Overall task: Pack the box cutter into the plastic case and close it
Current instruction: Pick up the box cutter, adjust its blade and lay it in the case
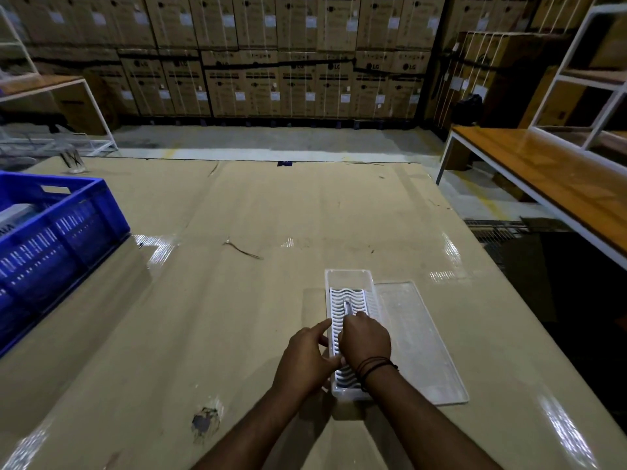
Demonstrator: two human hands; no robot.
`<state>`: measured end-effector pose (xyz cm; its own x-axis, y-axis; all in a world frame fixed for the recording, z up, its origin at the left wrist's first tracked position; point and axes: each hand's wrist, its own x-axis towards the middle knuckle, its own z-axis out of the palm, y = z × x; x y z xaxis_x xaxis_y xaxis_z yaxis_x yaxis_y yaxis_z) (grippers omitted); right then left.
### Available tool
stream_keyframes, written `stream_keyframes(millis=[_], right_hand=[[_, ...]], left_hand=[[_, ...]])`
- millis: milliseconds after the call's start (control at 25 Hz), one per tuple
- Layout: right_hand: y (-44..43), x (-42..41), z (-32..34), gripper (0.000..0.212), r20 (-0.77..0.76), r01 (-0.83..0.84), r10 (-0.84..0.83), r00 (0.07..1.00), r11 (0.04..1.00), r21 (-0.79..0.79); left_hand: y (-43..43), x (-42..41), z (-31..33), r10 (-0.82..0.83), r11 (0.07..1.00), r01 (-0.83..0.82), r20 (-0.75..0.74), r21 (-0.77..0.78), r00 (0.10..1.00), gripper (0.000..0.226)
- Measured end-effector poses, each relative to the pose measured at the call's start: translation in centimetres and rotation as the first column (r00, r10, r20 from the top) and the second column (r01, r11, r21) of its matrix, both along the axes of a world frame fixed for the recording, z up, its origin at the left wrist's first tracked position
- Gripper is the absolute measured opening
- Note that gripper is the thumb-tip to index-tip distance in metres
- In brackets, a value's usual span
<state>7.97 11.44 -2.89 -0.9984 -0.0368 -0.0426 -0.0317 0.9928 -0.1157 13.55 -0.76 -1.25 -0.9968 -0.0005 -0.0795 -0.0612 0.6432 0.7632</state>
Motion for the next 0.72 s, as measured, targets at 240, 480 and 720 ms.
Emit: stream_keyframes(millis=[240,480,720], right_hand=[[0.2,-0.4,-0.5,0.028,0.01,-0.03,0.03,1.0,1.0,0.005],[1.2,-0.5,0.3,0.03,-0.117,-0.089,0.072,0.991,0.985,-0.149],[8.4,-1.1,1.1,0.028,-0.335,0.131,-0.286,0.898,0.9,-0.416]], left_hand=[[-0.4,0.3,0.3,-0.026,0.999,0.025,0.045,0.037,0.999,0.075],[-0.2,0.4,0.1,-0.018,0.999,0.018,0.016,0.037,1.0,0.063],[-0.3,-0.1,-0.9,-0.042,0.999,0.042,0.039,0.025,0.998,0.07]])
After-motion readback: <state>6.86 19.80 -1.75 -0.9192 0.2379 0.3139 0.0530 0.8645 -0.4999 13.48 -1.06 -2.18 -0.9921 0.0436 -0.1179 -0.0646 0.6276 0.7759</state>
